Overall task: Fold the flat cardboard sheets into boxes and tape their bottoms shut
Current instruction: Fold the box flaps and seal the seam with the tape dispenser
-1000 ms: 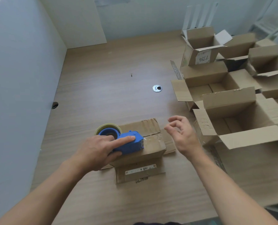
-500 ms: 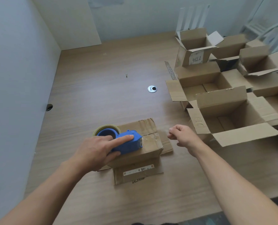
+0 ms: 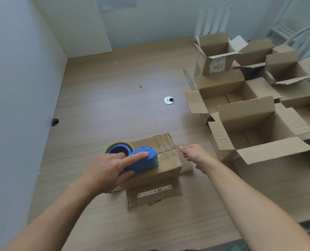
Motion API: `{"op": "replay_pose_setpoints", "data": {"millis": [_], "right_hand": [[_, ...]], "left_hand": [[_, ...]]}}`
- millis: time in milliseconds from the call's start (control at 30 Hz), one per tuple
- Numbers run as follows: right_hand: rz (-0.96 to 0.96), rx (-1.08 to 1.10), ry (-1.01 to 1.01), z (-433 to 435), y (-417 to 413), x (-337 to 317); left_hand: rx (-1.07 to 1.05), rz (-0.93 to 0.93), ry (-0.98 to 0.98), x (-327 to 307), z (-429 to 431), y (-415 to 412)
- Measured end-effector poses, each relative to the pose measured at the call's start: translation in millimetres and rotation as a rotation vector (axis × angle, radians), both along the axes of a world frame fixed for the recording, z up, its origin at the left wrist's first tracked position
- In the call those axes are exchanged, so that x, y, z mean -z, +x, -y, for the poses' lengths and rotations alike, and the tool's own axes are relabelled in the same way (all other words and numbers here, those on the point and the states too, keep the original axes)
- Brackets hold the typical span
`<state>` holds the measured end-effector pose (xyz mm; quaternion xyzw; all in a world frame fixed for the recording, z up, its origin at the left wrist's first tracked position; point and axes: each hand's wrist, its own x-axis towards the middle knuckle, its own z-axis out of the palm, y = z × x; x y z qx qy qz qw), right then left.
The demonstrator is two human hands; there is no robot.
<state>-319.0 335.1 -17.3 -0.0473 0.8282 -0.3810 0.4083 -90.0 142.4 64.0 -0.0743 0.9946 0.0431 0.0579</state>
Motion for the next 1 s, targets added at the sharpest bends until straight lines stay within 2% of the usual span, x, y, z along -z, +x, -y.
{"op": "replay_pose_setpoints", "data": {"millis": [133,300,367,467,600,733,867,1000], "right_hand": [[0.039,-0.124,0.069,9,10,-4],[-0.291,-0.144,0.210,7,5,-14],[-0.403,-0.150,0.121,7,6,-19],[-0.411,-0.181,0.003,15,20,-28],[-0.484,-0.194,0.047,22,33,-17],[-0.549,-0.164,0.030,20,37,-10],[-0.578,-0.149,0.013,18,41,-8],[-0.593,-0.137,-0.002,18,41,-6]], "left_hand": [[0.030,0.002,0.009,1,1,-1],[0.043,0.035,0.019,1,0,-1],[0.040,0.015,0.019,2,-1,-1],[0.009,-0.029,0.019,3,-1,-1],[-0.023,-0.065,0.029,2,2,-2],[0.034,-0.109,0.080,1,11,-2],[-0.025,-0.103,0.070,-14,28,7],[-0.125,0.003,0.249,-28,55,37]]}}
